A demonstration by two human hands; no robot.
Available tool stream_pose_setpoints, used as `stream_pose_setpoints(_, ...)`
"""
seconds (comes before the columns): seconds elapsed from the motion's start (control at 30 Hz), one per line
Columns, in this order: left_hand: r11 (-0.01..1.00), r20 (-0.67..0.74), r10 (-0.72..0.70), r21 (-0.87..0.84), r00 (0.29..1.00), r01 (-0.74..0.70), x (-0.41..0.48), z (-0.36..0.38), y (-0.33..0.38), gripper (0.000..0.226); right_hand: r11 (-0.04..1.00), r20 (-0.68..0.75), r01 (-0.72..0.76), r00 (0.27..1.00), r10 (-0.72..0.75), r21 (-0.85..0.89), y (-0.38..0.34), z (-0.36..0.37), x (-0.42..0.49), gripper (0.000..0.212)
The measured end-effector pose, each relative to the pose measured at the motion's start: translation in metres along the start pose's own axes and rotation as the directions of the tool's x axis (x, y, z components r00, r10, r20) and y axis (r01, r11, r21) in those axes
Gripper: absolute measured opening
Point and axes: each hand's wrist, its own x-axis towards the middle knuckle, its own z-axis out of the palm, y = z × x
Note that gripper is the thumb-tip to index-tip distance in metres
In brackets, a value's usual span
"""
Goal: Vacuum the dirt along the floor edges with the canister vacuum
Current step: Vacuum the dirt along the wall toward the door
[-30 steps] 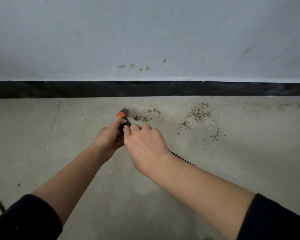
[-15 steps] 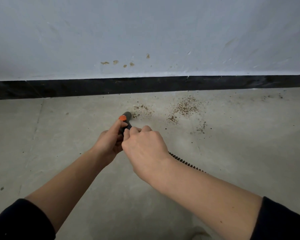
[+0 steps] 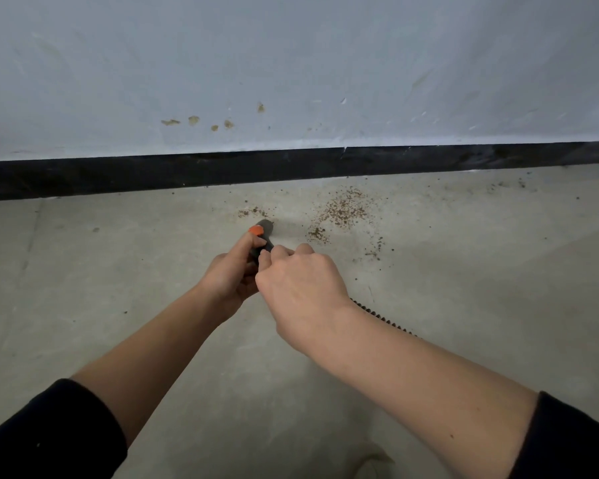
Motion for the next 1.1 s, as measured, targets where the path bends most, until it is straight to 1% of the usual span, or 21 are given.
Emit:
stream_pose_setpoints(0.13, 1.0, 0.021, -0.012, -0.008, 1.0, 0.012, 0.002, 0.01, -0.003, 0.021, 1.0, 0.011, -0.015, 1.0, 0.015, -0.005, 0.008, 0.001, -0.005, 0.053)
stream_pose_setpoints(0.27, 1.0, 0.003, -0.006, -0.02, 1.0, 0.006, -0.001, 0.01, -0.003, 0.021, 1.0, 0.007, -0.008, 1.0, 0.008, 0.011, 0.006, 0.001, -0.006, 0.054)
stream_pose_setpoints(0.4, 0.999, -0.041, 0.025, -0.043, 0.999, -0.026, -0.004, 0.002, 0.002, 0.017, 1.0, -0.023, 0.008, 1.0, -0.007, 0.026, 0.002, -0.001, 0.001, 0.051)
stream_pose_setpoints(0.53, 0.998, -0.089, 0.045, -0.033, 0.995, -0.048, -0.006, -0.01, 0.009, 0.021, 0.999, -0.052, 0.024, 0.998, -0.022, 0.038, -0.005, -0.004, 0.01, 0.049)
stream_pose_setpoints(0.8, 0.996, -0.197, 0.078, -0.032, 0.977, -0.086, -0.008, -0.028, 0.021, 0.018, 0.994, -0.119, 0.066, 0.991, -0.056, 0.082, -0.017, -0.008, 0.027, 0.052)
stream_pose_setpoints(0.97, 0.995, -0.246, 0.08, -0.044, 0.966, -0.094, -0.006, -0.044, 0.027, 0.03, 0.991, -0.152, 0.086, 0.986, -0.07, 0.102, -0.026, -0.012, 0.038, 0.056)
stream_pose_setpoints(1.1, 0.995, -0.233, 0.085, -0.034, 0.969, -0.096, -0.003, -0.048, 0.031, 0.033, 0.989, -0.16, 0.09, 0.985, -0.07, 0.117, -0.027, -0.012, 0.044, 0.055)
